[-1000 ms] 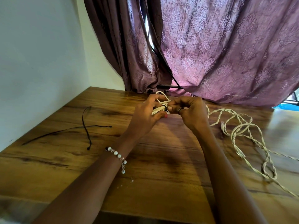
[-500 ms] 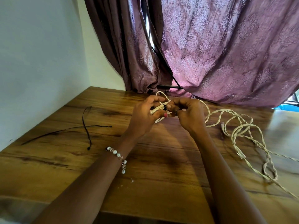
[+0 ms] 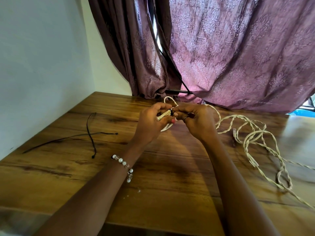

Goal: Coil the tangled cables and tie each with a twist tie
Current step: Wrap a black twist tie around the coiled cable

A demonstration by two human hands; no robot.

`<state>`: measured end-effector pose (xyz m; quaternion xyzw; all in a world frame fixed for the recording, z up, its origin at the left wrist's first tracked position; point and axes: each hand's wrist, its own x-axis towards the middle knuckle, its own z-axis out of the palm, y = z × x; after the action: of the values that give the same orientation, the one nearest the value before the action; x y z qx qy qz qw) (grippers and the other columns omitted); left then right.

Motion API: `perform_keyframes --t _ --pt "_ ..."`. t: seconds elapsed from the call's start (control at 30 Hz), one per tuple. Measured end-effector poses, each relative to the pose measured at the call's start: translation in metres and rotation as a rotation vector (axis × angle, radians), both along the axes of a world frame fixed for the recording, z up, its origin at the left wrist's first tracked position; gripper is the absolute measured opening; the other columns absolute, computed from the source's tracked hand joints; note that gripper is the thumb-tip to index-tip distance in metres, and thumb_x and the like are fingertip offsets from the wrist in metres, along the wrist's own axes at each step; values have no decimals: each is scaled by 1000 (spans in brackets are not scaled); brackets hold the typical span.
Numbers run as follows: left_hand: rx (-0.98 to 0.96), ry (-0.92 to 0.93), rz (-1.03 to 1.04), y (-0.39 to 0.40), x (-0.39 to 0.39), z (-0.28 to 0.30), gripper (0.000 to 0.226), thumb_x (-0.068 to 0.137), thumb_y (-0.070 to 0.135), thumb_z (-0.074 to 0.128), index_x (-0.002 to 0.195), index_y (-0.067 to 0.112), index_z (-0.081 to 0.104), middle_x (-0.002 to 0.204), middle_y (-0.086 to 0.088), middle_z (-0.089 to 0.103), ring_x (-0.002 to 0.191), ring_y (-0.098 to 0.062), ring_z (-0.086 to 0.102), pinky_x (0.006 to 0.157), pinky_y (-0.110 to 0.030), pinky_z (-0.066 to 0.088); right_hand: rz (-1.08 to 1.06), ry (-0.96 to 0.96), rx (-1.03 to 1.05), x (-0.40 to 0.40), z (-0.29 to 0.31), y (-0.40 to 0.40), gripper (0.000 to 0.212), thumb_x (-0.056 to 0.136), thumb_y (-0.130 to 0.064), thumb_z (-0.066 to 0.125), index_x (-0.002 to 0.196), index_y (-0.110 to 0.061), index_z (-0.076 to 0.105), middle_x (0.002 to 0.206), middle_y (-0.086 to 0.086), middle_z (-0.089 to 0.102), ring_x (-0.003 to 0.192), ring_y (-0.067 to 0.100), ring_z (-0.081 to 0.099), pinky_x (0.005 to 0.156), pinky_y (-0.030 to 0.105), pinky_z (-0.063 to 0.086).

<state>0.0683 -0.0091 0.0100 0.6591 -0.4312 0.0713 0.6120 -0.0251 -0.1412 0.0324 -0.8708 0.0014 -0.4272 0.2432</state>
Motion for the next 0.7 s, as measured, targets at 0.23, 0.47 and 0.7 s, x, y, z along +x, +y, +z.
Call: perform_keyframes --t 0.23,0.47,0.7 --pt "-15 67 -45 -1 0 -1 41 70 22 78 108 15 66 95 9 68 91 -4 66 79 -22 55 -30 -92 32 5 -6 -1 17 79 -2 69 90 -11 76 81 4 72 72 12 66 68 16 52" --pt "-42 120 -77 -1 -1 0 36 72 11 79 104 19 65 94 6 70 89 -6 67 75 -20 54 -11 -94 65 9 -10 -1 16 79 -12 65 91 -13 75 85 3 73 79 18 67 71 43 56" --pt "-66 163 -102 -4 0 -3 37 76 5 76 110 12 65 99 -2 71 91 -12 69 79 -27 56 21 -73 214 8 -10 3 14 83 -2 63 88 -9 74 81 0 71 75 10 66 69 26 55"
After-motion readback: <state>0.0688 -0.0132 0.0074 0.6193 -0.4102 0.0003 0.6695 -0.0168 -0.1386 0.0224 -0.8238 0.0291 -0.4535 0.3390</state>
